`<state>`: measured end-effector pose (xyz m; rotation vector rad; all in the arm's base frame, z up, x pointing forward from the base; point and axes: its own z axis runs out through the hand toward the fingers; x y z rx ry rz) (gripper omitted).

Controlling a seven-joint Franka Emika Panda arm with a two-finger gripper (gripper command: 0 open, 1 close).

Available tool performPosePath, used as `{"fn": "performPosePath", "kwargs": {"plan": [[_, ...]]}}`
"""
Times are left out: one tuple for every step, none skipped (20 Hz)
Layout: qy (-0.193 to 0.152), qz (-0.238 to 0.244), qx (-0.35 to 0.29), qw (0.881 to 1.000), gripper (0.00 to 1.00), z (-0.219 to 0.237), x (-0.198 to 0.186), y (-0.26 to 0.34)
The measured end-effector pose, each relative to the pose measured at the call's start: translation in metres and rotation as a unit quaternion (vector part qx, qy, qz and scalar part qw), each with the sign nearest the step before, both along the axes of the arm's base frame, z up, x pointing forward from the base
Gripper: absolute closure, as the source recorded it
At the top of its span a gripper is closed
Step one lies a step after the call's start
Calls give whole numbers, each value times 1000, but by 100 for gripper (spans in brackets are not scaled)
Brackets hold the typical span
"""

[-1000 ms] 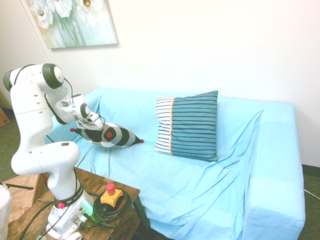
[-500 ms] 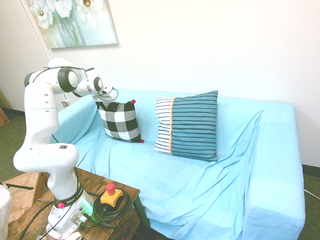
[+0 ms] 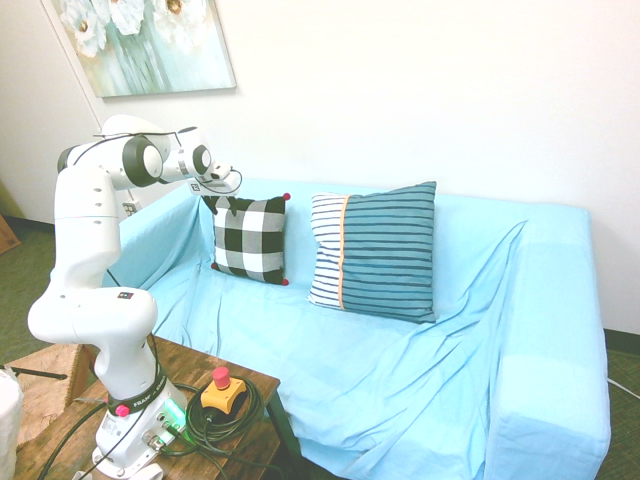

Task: Stand the pillow up

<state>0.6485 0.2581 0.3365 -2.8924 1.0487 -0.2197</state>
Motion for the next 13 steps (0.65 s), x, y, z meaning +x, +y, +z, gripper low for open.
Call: {"fn": "performPosePath", "kwargs": {"plan": [[7,-5,-3,1000,0,0,-5,-18],[15,-11,-4,1000,0,0,-9,-40],[23,-17,-4,1000,0,0,-13,-63],[30,-20,-3,999,0,-1,-18,-89],[36,-21,-4,999,0,-1,-25,-113],[41,-21,-5,999,0,-1,-33,-134],[41,-19,-8,999,0,-2,-42,-152],[39,-18,-9,999,0,-5,-53,-167],[38,-19,-10,999,0,-8,-63,-179],[38,-21,-10,999,0,-11,-74,-188],[33,-24,-8,999,0,-13,-86,-197],[32,-28,-5,999,0,-14,-98,-207],[31,-34,-3,999,0,-14,-111,-217]]}}
